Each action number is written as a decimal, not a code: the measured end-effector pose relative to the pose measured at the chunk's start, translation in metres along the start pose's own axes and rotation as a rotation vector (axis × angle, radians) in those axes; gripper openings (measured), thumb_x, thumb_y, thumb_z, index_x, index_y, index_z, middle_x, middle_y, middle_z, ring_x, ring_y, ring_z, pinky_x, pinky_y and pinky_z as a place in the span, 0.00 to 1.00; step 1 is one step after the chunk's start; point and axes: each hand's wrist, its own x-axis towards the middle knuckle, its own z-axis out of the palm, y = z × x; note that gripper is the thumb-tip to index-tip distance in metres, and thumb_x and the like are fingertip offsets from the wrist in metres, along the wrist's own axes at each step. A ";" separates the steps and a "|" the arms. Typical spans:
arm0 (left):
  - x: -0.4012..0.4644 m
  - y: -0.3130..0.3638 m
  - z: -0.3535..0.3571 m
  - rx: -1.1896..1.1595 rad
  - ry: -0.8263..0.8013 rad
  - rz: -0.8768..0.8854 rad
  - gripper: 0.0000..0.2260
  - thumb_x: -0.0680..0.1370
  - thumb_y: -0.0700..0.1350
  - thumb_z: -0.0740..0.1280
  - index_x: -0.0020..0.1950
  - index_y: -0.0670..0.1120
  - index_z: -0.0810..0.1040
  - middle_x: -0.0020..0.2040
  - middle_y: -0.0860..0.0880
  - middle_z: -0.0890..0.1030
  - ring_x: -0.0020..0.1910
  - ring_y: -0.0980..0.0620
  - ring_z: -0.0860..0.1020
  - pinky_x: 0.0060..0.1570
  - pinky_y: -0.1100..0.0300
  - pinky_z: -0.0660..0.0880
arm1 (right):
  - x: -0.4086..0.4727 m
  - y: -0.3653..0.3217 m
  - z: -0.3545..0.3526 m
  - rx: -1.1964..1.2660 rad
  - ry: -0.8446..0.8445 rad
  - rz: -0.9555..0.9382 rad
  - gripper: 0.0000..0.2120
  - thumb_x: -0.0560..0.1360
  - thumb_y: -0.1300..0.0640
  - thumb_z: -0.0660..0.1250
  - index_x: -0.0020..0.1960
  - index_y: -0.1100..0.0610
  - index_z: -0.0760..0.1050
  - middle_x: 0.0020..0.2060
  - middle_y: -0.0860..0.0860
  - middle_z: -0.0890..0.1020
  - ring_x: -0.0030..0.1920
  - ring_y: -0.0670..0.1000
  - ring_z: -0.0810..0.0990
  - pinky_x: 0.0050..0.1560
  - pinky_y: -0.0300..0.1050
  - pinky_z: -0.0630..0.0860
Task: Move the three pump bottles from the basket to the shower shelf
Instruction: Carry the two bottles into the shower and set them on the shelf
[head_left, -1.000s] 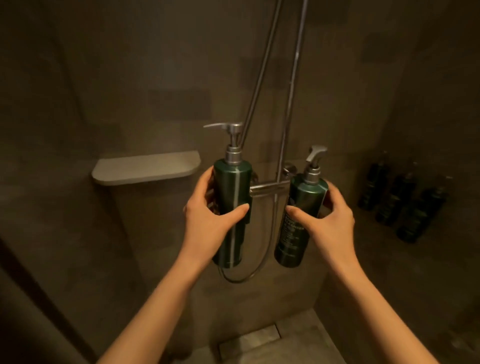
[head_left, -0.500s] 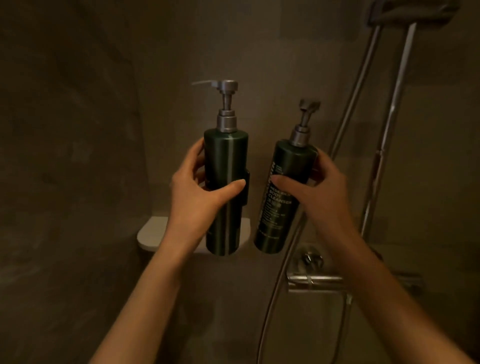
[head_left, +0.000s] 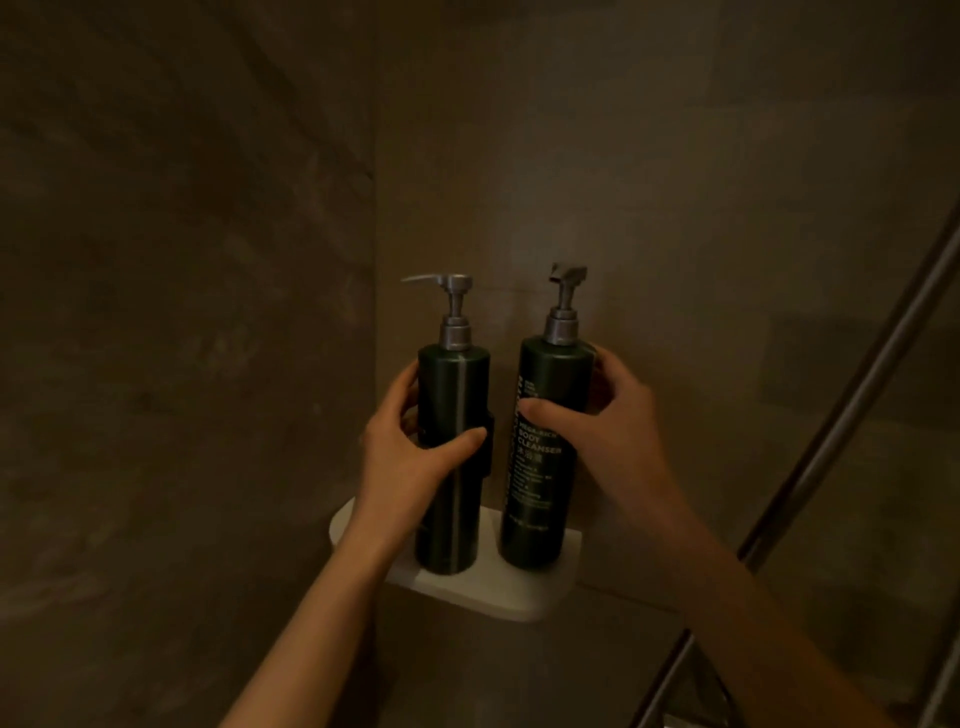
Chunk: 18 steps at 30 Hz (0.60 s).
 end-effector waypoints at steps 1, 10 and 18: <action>0.001 -0.002 0.001 0.005 0.012 -0.004 0.37 0.68 0.41 0.75 0.72 0.56 0.63 0.54 0.68 0.71 0.49 0.73 0.72 0.38 0.80 0.71 | 0.002 0.003 0.002 0.006 -0.013 0.000 0.30 0.64 0.59 0.78 0.64 0.49 0.72 0.53 0.41 0.79 0.54 0.39 0.76 0.51 0.37 0.74; -0.020 -0.022 0.008 0.075 0.093 -0.013 0.35 0.68 0.46 0.75 0.70 0.62 0.63 0.60 0.65 0.70 0.53 0.74 0.71 0.46 0.74 0.71 | -0.016 0.038 0.016 -0.081 0.065 -0.048 0.37 0.66 0.56 0.76 0.69 0.44 0.63 0.60 0.38 0.73 0.56 0.35 0.72 0.52 0.32 0.68; -0.050 -0.041 0.012 0.129 0.158 -0.011 0.32 0.68 0.47 0.74 0.66 0.61 0.64 0.63 0.59 0.71 0.57 0.65 0.72 0.51 0.69 0.70 | -0.047 0.071 0.030 -0.173 0.142 -0.008 0.40 0.65 0.54 0.77 0.70 0.44 0.61 0.62 0.43 0.72 0.59 0.42 0.73 0.49 0.34 0.68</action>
